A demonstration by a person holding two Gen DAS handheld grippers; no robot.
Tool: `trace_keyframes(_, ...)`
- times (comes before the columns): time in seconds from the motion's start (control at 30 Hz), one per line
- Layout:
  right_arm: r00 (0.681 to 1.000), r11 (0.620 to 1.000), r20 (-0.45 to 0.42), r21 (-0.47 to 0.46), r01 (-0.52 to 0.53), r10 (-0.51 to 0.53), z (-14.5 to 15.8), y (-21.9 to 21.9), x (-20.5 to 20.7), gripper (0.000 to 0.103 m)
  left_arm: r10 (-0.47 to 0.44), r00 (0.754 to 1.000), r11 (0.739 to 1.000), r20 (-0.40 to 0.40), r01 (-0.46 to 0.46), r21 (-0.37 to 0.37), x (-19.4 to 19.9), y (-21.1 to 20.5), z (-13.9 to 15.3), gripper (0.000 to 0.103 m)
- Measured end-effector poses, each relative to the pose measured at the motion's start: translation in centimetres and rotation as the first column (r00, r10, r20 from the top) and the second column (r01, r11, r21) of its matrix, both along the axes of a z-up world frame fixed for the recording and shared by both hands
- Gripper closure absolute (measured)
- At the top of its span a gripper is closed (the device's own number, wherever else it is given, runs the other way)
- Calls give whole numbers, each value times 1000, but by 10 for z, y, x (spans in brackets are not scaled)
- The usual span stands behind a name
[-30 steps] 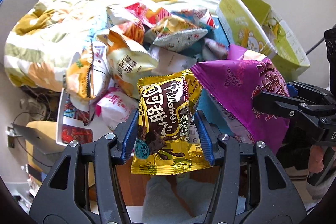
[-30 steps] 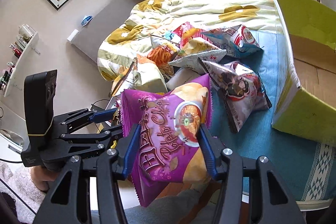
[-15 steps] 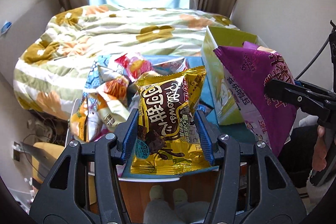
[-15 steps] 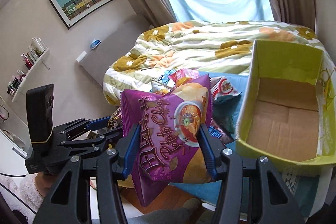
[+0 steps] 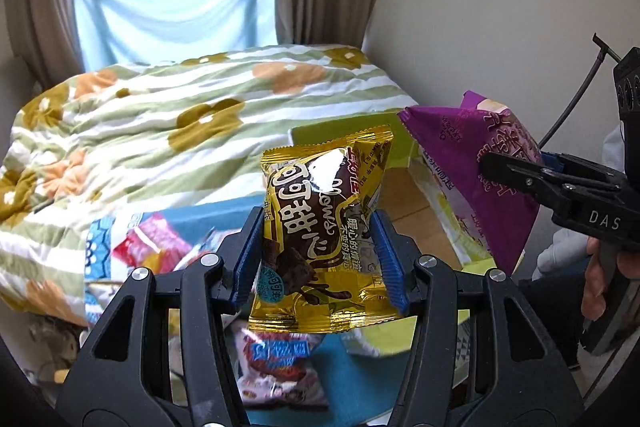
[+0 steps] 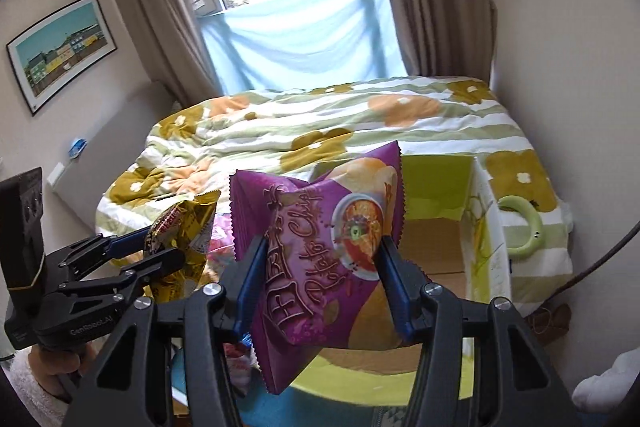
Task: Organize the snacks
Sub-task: 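Carry the gold bag with the left tool while the right tool carries the purple bag into the box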
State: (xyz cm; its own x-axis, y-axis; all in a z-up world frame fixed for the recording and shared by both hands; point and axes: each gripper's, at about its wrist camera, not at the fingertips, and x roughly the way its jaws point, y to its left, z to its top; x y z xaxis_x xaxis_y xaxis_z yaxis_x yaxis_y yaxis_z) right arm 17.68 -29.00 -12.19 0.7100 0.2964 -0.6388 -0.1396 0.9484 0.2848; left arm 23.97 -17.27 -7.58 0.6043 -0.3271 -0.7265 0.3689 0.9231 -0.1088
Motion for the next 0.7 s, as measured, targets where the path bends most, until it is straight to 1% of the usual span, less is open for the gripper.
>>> trace_keyframes(0.1, 998, 998, -27, -11, 62, -62, -5, -16, 24, 53, -52, 998, 999, -29, 52, 0, 43, -27, -8, 54)
trace_keyframes(0.2, 989, 991, -59, -34, 132, -134, -13, -28, 48, 53, -86, 994, 996, -69, 86, 5, 82, -50, -24, 54)
trace_keyframes(0.27, 976, 980, -88, -50, 193, -197, -22, -39, 61, 53, -102, 991, 994, -91, 105, 34, 104, -64, -39, 54)
trace_keyframes(0.37, 960, 967, -122, -55, 247, -252, -35, -51, 77, 53, -118, 985, 990, -127, 127, 61, 125, -79, -63, 54)
trace_keyframes(0.5, 946, 959, -160, -65, 275, -282, -53, -64, 88, 53, -107, 981, 987, -160, 125, 101, 141, -94, -91, 53)
trace_keyframes(0.57, 943, 959, -173, -61, 276, -283, -61, -71, 92, 53, -86, 985, 986, -150, 106, 132, 145, -100, -97, 47)
trace_keyframes(0.6, 944, 961, -180, -57, 271, -277, -64, -74, 95, 53, -67, 987, 984, -145, 90, 153, 146, -102, -99, 33)
trace_keyframes(0.63, 946, 964, -184, -54, 261, -266, -66, -76, 97, 53, -43, 989, 983, -138, 66, 169, 146, -101, -101, 12)
trace_keyframes(0.67, 948, 966, -186, -53, 252, -258, -69, -78, 99, 52, -21, 991, 984, -131, 44, 175, 146, -100, -101, 5)
trace_keyframes(0.7, 949, 968, -190, -55, 246, -252, -70, -80, 100, 52, -7, 993, 985, -120, 27, 169, 145, -99, -99, 0)
